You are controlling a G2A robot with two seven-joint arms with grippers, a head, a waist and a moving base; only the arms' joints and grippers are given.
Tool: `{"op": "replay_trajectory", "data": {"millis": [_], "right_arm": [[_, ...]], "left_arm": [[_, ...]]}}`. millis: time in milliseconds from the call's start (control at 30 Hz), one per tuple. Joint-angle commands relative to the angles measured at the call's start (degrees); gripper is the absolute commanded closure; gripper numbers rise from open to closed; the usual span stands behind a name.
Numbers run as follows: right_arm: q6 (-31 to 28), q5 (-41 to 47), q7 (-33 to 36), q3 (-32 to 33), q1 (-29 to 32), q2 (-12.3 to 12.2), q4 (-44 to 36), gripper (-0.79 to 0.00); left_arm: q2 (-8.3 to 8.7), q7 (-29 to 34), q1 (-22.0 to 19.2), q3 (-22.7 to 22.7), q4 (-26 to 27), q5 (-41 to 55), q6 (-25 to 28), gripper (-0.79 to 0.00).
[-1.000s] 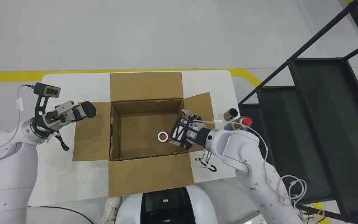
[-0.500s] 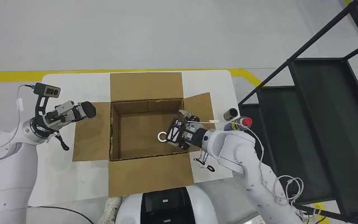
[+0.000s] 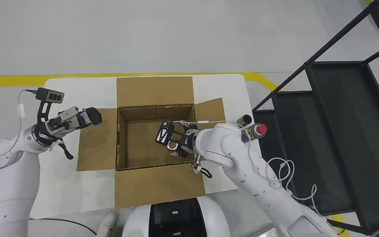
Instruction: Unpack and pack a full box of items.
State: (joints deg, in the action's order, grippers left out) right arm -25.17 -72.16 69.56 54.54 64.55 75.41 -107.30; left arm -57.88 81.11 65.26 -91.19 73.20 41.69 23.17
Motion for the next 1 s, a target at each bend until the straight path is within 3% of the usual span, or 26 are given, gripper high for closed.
{"op": "replay_trajectory", "data": {"millis": [0, 967], "right_arm": [[0.01, -0.01, -0.01, 0.0, 0.01, 0.0, 0.0, -0.785], [0.01, -0.01, -0.01, 0.0, 0.01, 0.0, 0.0, -0.785]], "left_arm": [[0.0, 0.0, 0.0, 0.0, 0.0, 0.0, 0.0, -0.785], [0.0, 0.0, 0.0, 0.0, 0.0, 0.0, 0.0, -0.785]]}}
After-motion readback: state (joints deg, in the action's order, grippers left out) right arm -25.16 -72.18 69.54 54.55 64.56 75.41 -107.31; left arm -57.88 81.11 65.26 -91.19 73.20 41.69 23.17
